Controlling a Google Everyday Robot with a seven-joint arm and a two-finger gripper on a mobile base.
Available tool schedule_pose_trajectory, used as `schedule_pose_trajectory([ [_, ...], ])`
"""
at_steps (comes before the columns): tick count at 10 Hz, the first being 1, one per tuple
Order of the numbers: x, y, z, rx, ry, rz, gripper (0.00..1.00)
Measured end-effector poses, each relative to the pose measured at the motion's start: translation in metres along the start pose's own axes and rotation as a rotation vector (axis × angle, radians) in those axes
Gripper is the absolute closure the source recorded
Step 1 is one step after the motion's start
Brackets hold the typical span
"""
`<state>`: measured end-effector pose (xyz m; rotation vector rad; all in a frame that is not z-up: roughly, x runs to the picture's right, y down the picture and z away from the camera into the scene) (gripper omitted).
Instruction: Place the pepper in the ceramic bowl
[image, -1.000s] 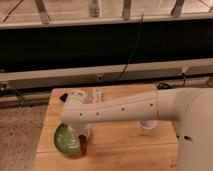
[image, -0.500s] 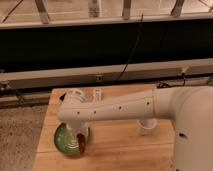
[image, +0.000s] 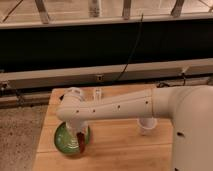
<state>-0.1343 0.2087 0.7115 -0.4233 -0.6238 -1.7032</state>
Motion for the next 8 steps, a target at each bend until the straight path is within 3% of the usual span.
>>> schedule_pose_trajectory([
  [3,0.0025,-0.0021,0.001,-0.003,0.0,-0.012,0.23],
  [8,0.0059,-0.0039,0.002,-0.01,-0.003,-0.027,0.2],
])
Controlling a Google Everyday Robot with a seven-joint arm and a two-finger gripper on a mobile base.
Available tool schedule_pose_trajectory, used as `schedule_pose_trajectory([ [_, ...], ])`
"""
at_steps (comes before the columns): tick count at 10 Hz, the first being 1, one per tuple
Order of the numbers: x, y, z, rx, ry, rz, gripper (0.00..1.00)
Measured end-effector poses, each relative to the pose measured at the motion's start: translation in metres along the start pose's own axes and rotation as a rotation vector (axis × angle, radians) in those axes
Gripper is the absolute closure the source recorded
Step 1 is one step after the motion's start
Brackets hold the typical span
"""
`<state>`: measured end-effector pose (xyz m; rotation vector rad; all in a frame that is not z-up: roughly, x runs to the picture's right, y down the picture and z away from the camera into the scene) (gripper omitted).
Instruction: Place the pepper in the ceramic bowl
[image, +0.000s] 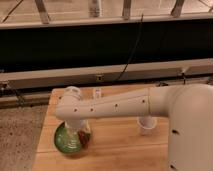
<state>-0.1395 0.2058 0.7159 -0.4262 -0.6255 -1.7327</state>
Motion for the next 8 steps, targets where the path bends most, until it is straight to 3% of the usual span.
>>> schedule_pose_trajectory([
  [8,0.0053,-0.0019,0.0008,-0.005,-0.006,-0.026,0.2],
])
